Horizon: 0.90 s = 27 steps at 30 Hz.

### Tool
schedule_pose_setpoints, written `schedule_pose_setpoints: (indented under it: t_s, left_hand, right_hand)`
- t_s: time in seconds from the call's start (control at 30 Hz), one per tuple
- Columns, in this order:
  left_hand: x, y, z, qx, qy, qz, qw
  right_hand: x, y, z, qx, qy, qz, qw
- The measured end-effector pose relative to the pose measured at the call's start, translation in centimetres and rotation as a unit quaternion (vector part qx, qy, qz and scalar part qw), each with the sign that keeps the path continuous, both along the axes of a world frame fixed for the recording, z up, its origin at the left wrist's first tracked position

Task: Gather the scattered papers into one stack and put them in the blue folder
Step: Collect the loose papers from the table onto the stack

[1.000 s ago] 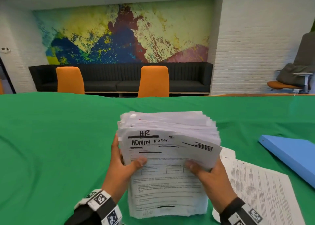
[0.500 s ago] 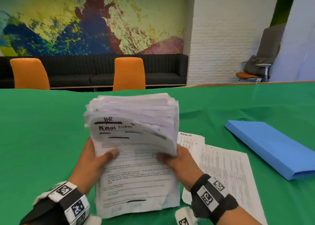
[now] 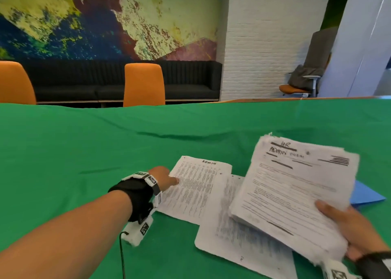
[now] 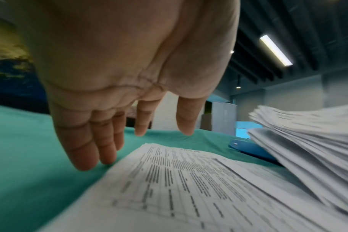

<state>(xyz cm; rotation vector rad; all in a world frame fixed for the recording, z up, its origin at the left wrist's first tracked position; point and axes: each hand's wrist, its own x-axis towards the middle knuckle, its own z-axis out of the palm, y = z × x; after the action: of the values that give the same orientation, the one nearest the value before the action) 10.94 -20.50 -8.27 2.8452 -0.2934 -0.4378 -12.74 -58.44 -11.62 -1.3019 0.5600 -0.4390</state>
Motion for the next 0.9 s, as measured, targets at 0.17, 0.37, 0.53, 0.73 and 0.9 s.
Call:
schedule_pose_setpoints:
  t_s: [0.17, 0.37, 0.53, 0.73, 0.9]
  left_hand:
    - [1.5, -1.7, -1.1, -0.019, 0.02, 0.088, 0.996]
    - [1.2, -2.2, 0.5, -0.047, 0.002, 0.037, 0.998]
    - [0.7, 1.9, 6.8, -0.282, -0.119, 0.119, 0.944]
    - [-3.0, 2.5, 8.1, -0.469, 0.033, 0.147, 0.87]
    - [-6.9, -3.4, 0.9, -0.326, 0.077, 0.046, 0.941]
  right_hand:
    - [-0.4, -0.7, -2.2, 0.013, 0.048, 0.016, 0.999]
    - [0.1, -0.9, -2.5, -0.004, 0.055, 0.027, 0.998]
    - [-0.3, -0.9, -2.5, 0.004, 0.037, 0.031, 0.999]
    - [-0.6, -1.2, -2.2, 0.015, 0.017, 0.002, 1.0]
    - [-2.3, -2.7, -0.1, -0.002, -0.002, -0.053, 0.999]
